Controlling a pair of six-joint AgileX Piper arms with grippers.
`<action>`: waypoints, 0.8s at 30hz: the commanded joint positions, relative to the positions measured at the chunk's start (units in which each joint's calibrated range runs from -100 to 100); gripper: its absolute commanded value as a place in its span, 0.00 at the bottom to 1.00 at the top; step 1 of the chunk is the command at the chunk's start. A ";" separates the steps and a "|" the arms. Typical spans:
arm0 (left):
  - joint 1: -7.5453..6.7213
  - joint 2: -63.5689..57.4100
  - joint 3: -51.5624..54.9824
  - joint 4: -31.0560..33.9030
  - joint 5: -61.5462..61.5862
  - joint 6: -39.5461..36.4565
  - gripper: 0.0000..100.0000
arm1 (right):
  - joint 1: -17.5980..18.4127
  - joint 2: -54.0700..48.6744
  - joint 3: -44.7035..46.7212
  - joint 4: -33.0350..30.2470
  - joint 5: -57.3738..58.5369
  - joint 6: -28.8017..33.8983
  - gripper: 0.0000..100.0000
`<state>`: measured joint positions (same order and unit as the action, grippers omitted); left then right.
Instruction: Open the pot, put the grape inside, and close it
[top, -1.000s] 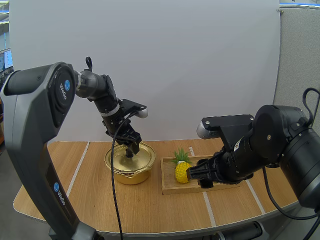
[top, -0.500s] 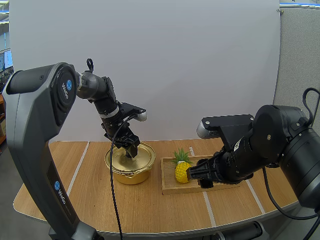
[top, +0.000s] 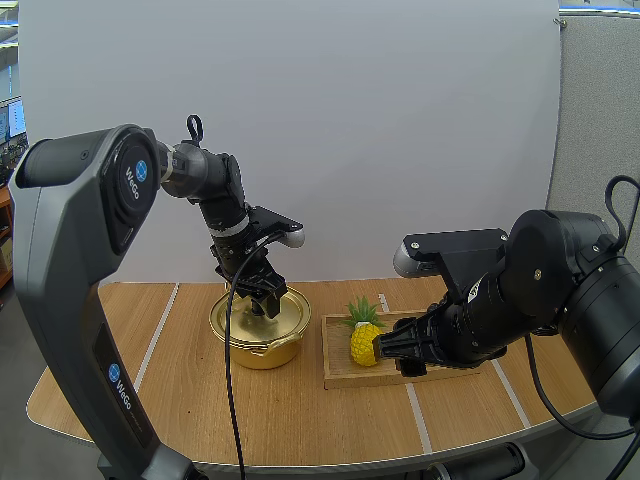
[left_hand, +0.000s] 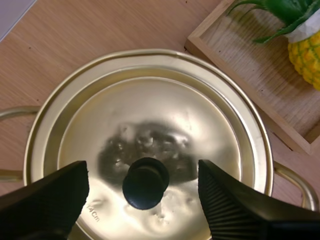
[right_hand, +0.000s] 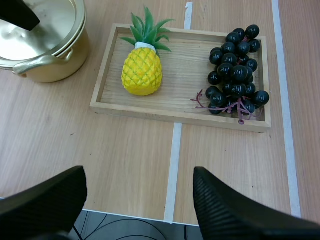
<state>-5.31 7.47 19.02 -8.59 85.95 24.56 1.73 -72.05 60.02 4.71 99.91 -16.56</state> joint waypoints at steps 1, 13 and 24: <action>-0.19 0.03 -0.33 0.33 -0.34 -0.51 1.00 | -0.28 0.00 -0.35 -0.20 0.09 0.53 1.00; -0.19 3.32 -0.33 0.11 -0.19 -0.80 1.00 | -0.28 0.00 -0.35 -0.30 0.09 0.53 1.00; -0.19 3.32 -0.33 0.11 2.03 -2.05 0.09 | -0.28 0.00 -0.35 -0.30 0.09 0.53 1.00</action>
<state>-5.31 9.84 18.39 -8.54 87.27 23.20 1.73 -72.05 60.02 4.71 99.91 -16.56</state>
